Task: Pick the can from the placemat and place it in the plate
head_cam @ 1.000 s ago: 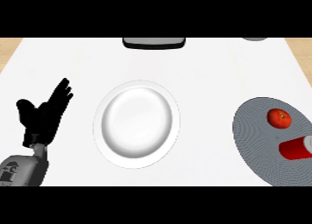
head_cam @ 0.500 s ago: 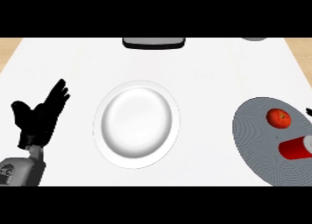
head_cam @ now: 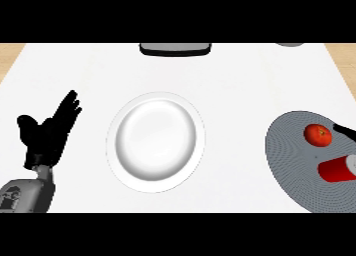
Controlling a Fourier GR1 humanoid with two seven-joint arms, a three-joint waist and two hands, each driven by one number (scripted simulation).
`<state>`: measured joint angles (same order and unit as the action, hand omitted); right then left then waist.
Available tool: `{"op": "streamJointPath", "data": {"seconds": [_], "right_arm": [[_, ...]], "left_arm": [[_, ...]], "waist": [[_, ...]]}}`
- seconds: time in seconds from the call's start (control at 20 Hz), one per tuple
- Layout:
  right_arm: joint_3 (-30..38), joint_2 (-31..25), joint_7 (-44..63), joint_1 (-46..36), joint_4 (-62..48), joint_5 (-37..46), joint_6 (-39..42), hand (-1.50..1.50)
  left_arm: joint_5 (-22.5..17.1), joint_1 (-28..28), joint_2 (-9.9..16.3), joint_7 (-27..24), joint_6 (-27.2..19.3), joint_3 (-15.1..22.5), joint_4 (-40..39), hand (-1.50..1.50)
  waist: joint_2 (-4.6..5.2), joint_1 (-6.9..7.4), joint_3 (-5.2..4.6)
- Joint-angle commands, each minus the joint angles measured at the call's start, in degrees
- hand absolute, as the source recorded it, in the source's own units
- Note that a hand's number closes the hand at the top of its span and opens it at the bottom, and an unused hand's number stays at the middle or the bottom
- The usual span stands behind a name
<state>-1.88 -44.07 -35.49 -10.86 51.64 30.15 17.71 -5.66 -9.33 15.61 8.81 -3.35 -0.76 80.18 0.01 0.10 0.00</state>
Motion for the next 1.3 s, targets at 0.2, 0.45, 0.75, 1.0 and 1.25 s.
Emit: {"op": "streamJointPath", "data": {"seconds": [0.2, 0.45, 0.75, 1.0, 1.25], "right_arm": [[0.92, 4.41, 0.21, -3.42, -4.51, 7.22, -2.80, -1.50], [-1.27, 6.48, 2.66, -2.10, -1.88, 11.05, -2.51, -1.50], [-3.40, 5.91, -5.30, 0.30, -1.23, 13.65, -3.56, 1.50], [-1.74, 8.31, -3.15, -0.07, 1.02, 12.34, -1.62, 1.50], [4.65, 6.28, -3.92, -1.45, 1.89, 10.16, -4.77, 1.50]], "left_arm": [[1.12, 1.42, -1.45, -2.20, 2.34, -1.82, -1.52, 0.00], [2.46, 1.52, -2.87, -0.18, 1.16, -1.34, 0.73, 0.00], [3.73, -2.82, -2.92, 3.07, -0.46, -1.82, 0.94, 0.00], [2.44, 1.25, -0.92, -2.65, 3.61, -4.42, -2.19, 0.00], [3.37, -0.40, -2.86, -2.45, 2.70, -3.66, -2.45, 0.00]], "waist": [[0.03, 0.15, 0.01], [-0.03, 0.09, 0.00], [0.01, -0.14, 0.02], [-0.02, -0.05, -0.02], [0.00, -0.16, -0.01]]}}
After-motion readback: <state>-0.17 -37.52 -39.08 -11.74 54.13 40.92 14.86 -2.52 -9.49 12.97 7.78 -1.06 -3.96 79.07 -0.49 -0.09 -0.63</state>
